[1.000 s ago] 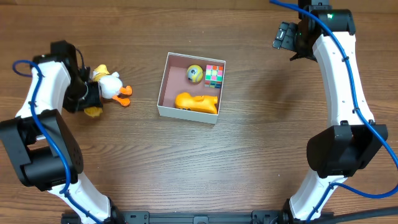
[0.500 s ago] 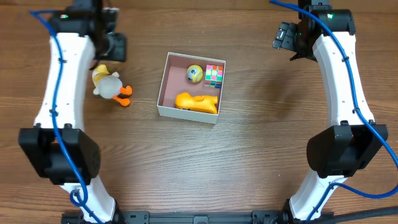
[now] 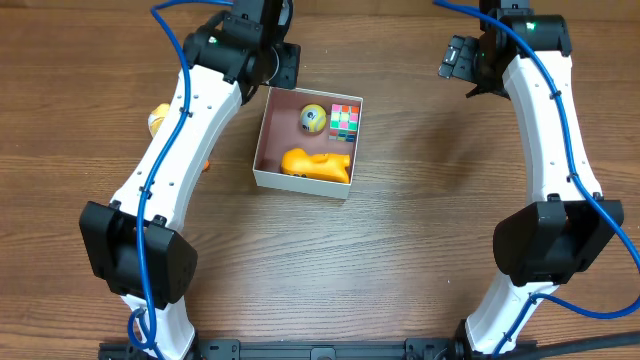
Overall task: Pack container
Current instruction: 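Lift the round toy and carry it over the box with the left gripper, then lower the round toy into the box and open the left gripper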
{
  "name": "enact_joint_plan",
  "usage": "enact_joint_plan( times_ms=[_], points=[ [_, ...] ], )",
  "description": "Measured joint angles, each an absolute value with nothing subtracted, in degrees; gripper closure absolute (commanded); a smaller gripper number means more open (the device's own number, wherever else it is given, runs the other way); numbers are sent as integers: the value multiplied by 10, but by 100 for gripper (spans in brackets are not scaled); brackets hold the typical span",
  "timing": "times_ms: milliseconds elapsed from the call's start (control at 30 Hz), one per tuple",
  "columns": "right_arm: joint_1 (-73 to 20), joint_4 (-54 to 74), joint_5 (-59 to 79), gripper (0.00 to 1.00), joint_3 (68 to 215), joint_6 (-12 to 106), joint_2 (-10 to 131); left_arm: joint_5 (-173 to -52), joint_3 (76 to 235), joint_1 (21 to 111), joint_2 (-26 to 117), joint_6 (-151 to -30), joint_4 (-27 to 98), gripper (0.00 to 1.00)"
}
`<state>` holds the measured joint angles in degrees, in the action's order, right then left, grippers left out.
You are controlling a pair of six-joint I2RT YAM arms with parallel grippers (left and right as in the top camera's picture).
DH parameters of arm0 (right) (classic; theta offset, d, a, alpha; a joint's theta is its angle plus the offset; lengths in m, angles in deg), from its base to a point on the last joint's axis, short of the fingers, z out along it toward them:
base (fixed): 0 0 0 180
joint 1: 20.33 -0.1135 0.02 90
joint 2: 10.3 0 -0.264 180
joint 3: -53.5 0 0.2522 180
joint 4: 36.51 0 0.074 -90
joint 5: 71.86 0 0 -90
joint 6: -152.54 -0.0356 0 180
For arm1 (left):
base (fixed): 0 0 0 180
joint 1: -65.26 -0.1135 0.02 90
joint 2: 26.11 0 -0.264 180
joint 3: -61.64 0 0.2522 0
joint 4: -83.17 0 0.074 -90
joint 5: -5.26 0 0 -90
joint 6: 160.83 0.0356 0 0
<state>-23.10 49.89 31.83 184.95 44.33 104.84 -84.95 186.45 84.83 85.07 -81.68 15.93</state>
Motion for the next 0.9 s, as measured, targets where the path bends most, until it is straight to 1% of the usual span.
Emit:
enact_joint_plan(
  times_ms=[233,433,500,567,700,833,900],
  points=[
    [-231,499,319,0,1850,443,1048,-848,1865,854,897,-834,154,54],
    [-231,499,318,0,1850,443,1048,-855,1865,879,970,-840,153,57],
    [-231,499,319,0,1850,443,1048,-856,1865,886,985,-840,151,60],
    [-231,499,318,0,1850,443,1048,-857,1865,891,993,-840,147,61],
    [-231,499,318,0,1850,443,1048,-853,1865,892,1007,-840,138,60],
    [-231,499,318,0,1850,443,1048,-832,1865,892,1008,-843,133,61],
    [-231,499,319,0,1850,443,1048,-819,1865,892,1008,-845,123,63]
  ],
)
